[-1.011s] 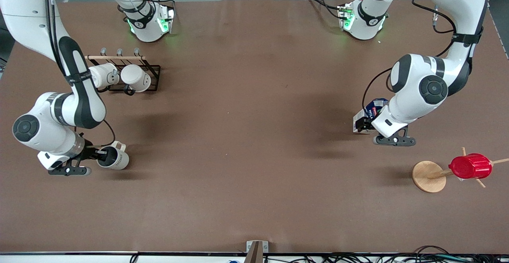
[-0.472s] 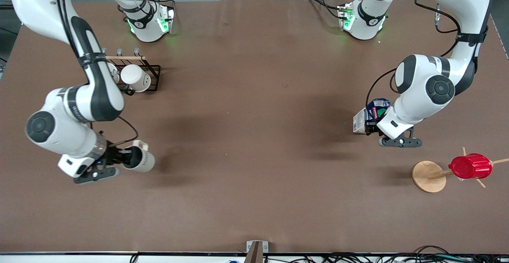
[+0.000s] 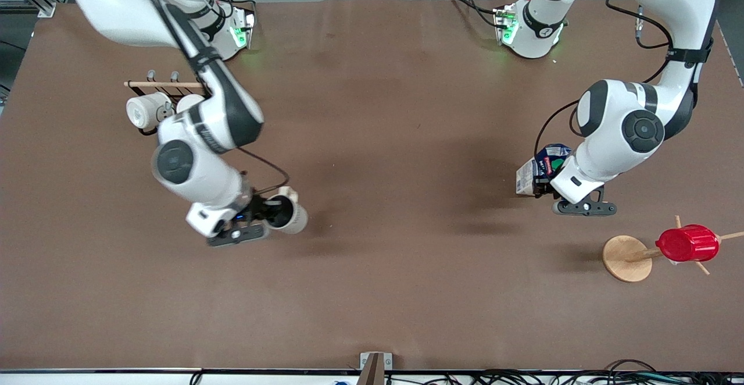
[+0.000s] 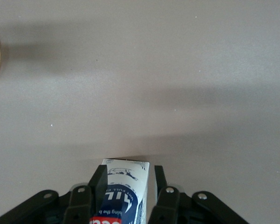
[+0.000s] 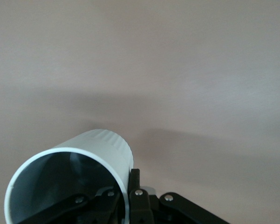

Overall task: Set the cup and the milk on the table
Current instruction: 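Carry the grey mug with the right gripper toward the table middle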

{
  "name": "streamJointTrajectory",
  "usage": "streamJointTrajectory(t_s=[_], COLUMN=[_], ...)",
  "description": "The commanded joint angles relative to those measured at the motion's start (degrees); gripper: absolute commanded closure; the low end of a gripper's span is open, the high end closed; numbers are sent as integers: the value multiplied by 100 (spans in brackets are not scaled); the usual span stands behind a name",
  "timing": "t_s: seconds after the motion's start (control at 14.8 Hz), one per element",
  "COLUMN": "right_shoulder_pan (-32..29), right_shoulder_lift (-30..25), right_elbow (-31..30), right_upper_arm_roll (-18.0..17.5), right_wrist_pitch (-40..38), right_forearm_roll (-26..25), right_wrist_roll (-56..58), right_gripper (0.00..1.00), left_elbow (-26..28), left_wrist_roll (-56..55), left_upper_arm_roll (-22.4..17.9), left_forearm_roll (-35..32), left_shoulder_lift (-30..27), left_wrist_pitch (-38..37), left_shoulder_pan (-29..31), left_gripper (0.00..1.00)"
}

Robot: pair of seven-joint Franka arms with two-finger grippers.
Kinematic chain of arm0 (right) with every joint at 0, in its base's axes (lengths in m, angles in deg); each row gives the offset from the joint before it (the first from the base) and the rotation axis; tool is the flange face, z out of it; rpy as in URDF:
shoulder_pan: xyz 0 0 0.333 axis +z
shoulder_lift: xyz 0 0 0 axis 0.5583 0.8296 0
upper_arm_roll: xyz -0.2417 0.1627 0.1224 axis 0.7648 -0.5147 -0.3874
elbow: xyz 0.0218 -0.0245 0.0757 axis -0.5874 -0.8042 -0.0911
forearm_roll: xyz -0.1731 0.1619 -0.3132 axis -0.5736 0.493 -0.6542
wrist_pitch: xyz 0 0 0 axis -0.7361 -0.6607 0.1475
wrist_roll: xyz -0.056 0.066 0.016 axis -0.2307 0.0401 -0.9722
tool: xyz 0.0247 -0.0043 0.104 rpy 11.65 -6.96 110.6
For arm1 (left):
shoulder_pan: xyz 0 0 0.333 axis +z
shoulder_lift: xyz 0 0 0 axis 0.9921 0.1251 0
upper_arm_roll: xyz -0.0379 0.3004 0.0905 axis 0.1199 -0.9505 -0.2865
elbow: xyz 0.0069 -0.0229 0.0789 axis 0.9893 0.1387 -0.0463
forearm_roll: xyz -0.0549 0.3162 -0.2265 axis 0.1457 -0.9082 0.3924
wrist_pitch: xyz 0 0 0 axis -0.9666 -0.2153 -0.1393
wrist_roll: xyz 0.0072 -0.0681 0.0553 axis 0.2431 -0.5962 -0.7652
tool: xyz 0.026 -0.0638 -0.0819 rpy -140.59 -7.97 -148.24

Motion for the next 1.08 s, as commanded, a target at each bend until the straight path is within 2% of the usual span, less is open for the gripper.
streamJointTrajectory(t_s=[0.0,0.34,0.74,1.01], right_shoulder_pan=[717,1396,1581,1608], right_shoulder_lift=[542,983,1036,1053], right_elbow=[593,665,569,542], right_upper_arm_roll=[10,1,1,1], right_wrist_pitch=[-1,517,518,535], right_forearm_roll=[-461,-1024,-1218,-1236], right_wrist_roll=[-1121,-1995,-2004,-2021], right_gripper=[100,99,97,91], left_elbow=[45,54,80,133], left_wrist_roll=[-76,-77,-68,-59], left_upper_arm_roll=[32,32,23,23], left_forearm_roll=[-109,-109,-109,-118], left_shoulder_lift=[-76,-94,-129,-225], left_wrist_pitch=[36,27,1,-61], left_shoulder_pan=[26,26,87,167], left_gripper=[52,52,51,51])
